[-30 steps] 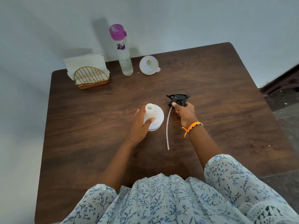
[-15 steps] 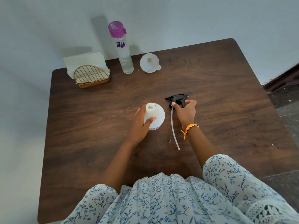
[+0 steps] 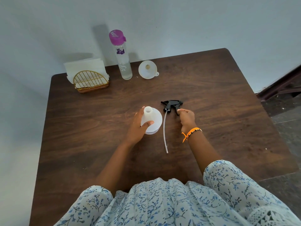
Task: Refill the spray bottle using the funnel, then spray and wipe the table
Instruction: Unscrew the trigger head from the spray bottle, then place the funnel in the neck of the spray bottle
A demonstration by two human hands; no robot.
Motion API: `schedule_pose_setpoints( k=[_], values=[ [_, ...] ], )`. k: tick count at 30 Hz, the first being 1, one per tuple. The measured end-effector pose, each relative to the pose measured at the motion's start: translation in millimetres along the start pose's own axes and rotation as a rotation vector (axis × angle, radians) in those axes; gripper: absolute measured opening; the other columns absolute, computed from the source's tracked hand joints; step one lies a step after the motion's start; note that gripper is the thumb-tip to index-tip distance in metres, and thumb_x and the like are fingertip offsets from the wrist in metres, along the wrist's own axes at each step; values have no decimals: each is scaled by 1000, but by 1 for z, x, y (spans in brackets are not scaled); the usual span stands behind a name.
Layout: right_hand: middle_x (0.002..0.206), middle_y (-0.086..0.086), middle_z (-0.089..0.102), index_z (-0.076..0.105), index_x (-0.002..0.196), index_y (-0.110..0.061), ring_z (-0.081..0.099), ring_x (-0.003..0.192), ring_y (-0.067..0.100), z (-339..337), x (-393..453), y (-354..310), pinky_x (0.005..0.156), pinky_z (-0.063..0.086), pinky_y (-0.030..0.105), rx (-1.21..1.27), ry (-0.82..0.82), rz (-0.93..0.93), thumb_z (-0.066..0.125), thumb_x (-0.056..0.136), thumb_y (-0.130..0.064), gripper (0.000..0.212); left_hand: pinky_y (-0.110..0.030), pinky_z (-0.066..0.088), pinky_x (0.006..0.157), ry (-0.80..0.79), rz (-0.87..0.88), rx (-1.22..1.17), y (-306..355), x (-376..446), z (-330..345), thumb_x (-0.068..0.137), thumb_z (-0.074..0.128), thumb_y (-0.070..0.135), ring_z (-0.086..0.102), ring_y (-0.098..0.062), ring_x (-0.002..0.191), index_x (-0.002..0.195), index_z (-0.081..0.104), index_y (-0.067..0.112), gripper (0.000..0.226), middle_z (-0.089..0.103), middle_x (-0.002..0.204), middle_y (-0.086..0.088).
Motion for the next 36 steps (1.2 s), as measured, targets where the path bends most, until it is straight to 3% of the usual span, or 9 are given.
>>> schedule_pose_setpoints(
  k=[3,7,13,16,22,26,29,33,36],
  values=[
    [72,-1,44,58,112,-5,37,61,8,9,-9,-8,51,30,20,61,-48,33,48,89,-4,25,-46,34,110,-36,-49,45,1,1,-6,87,62,26,31,-21,135,140,31,30,62,31,150,3],
    [69,0,45,60,113,-4,35,58,10,31,-25,-29,51,28,20,34,-206,8,37,91,3,33,-40,19,113,-95,-6,-19,22,-2,-18,89,50,-1,13,-17,143,136,38,30,57,26,152,4],
    [80,-2,54,64,106,-3,44,69,7,65,-37,-75,60,36,18,-58,-426,-168,34,95,0,32,-19,41,88,-11,-72,-217,37,3,-50,93,41,4,48,-12,120,117,57,21,33,55,127,4],
    [81,-1,56,65,101,-5,47,72,8,81,-32,-88,64,40,17,-74,-468,-202,35,96,-1,31,-28,43,96,78,-125,-257,36,18,-63,97,42,11,56,-12,111,111,59,20,24,60,117,3],
    [80,1,55,63,102,0,49,73,8,114,-12,-122,65,43,16,-32,-478,-261,36,94,3,29,-34,41,104,46,-184,-303,33,57,-64,97,44,17,60,-12,105,110,59,23,20,62,113,3],
    [115,9,54,62,112,-5,50,107,18,130,15,-135,81,41,21,-251,-330,-368,39,89,3,33,-25,41,96,53,-203,-314,35,81,-63,96,44,18,60,-13,105,111,57,21,20,61,115,0],
    [140,13,33,57,120,-6,33,131,29,141,36,-141,107,32,32,-554,-206,-539,43,87,2,36,-19,43,89,31,-214,-327,32,93,-59,97,41,14,60,-10,100,111,58,19,23,62,111,1],
    [155,12,8,48,132,-7,16,140,33,155,54,-141,113,19,35,-737,-250,-526,42,89,-1,44,-7,46,71,29,-221,-339,29,98,-54,97,37,8,61,-9,95,114,59,13,28,62,106,1],
    [153,12,21,40,138,-5,22,140,28,156,63,-142,113,19,32,-745,-290,-497,41,92,-5,46,-9,46,74,31,-223,-350,28,96,-53,97,37,8,61,-8,95,113,59,15,28,63,106,1]
  ],
)
Point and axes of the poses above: each hand's wrist, its own x-axis towards the middle knuckle, its own z-axis out of the palm, y = z × x, the point moved 7 cm from there along x, towards the middle knuckle
